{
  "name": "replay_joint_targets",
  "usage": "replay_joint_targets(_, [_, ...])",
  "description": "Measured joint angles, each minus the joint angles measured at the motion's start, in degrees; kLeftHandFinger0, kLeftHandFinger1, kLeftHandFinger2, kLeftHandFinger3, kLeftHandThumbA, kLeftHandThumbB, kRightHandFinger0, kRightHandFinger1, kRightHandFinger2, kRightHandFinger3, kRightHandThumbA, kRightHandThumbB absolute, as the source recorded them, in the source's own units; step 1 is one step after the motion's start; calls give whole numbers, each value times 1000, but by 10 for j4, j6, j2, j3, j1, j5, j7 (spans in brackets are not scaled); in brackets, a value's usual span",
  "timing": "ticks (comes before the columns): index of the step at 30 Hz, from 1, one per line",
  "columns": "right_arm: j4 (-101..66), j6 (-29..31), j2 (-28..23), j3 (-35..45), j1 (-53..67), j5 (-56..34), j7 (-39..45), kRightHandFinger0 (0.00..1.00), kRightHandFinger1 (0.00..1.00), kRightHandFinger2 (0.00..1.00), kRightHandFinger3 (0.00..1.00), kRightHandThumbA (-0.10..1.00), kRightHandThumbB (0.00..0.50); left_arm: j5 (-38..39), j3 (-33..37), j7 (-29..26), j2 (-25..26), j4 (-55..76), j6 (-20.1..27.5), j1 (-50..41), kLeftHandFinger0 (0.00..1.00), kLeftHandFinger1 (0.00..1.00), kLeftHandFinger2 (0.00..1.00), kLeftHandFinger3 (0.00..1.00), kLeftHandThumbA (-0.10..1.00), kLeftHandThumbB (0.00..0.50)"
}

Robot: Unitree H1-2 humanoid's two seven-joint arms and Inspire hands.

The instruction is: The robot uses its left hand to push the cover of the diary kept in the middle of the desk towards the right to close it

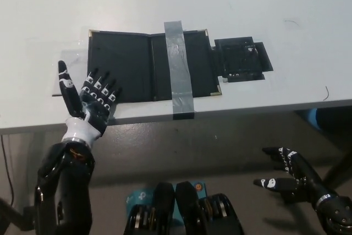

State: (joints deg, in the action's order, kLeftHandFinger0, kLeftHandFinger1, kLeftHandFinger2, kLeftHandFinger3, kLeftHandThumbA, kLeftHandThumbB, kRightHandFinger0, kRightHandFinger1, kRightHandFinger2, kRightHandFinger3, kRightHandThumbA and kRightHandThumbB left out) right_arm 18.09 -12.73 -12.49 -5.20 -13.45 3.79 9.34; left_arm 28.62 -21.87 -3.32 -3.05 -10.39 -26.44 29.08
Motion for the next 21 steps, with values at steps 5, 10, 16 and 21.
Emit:
replay_joint_targets(5, [0, 0, 0, 1, 5, 0, -1, 828, 885, 832, 746, 1000, 467, 23, -27, -23, 22, 29, -1, 31, 1000, 1000, 1000, 1000, 1000, 348])
replay_joint_targets(10, [0, 0, 1, 1, 5, 0, -2, 831, 882, 826, 735, 1000, 467, 51, -46, -50, 60, 52, -1, 84, 1000, 1000, 1000, 1000, 1000, 369])
replay_joint_targets(16, [0, 0, 1, 2, 5, 0, -2, 821, 872, 810, 721, 1000, 463, 88, -75, -69, 76, 69, -1, 97, 1000, 1000, 1000, 1000, 1000, 354])
replay_joint_targets(21, [0, 0, 2, 3, 5, 0, -2, 830, 887, 837, 723, 1000, 478, 103, -95, -77, 78, 68, -1, 96, 1000, 1000, 1000, 1000, 1000, 323])
